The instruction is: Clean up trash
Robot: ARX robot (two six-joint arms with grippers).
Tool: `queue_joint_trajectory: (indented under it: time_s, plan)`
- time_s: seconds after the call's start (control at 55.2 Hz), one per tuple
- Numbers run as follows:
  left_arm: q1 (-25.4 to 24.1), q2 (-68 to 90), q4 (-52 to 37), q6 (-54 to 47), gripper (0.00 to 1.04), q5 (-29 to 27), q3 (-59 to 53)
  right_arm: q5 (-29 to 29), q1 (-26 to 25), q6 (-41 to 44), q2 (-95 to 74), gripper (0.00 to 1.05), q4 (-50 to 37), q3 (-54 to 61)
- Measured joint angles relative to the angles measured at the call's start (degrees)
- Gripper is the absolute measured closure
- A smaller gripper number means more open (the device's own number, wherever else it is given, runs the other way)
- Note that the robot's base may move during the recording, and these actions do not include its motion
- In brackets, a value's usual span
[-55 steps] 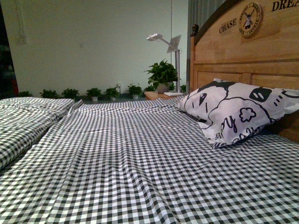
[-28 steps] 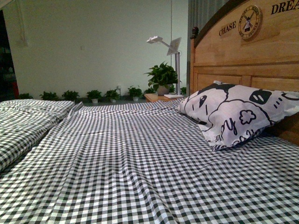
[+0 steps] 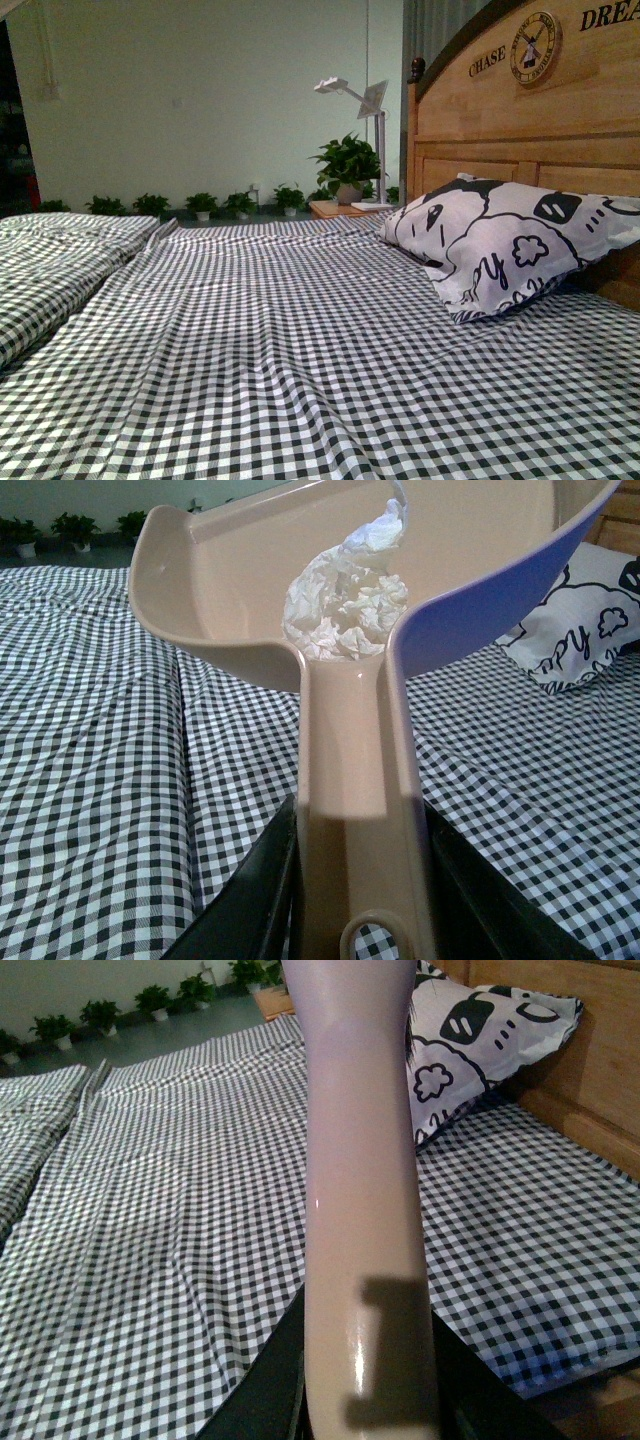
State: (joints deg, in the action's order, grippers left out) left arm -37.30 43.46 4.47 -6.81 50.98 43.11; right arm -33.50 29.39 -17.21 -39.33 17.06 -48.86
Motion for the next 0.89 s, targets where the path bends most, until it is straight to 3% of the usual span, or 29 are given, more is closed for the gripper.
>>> queue_joint_trajectory:
  time_s: [0.888]
  plan:
    - [0.0, 0.0, 0.0, 0.0, 0.76, 0.0, 0.0, 0.0, 0.0, 0.0, 0.0, 0.85, 0.0, 0.0]
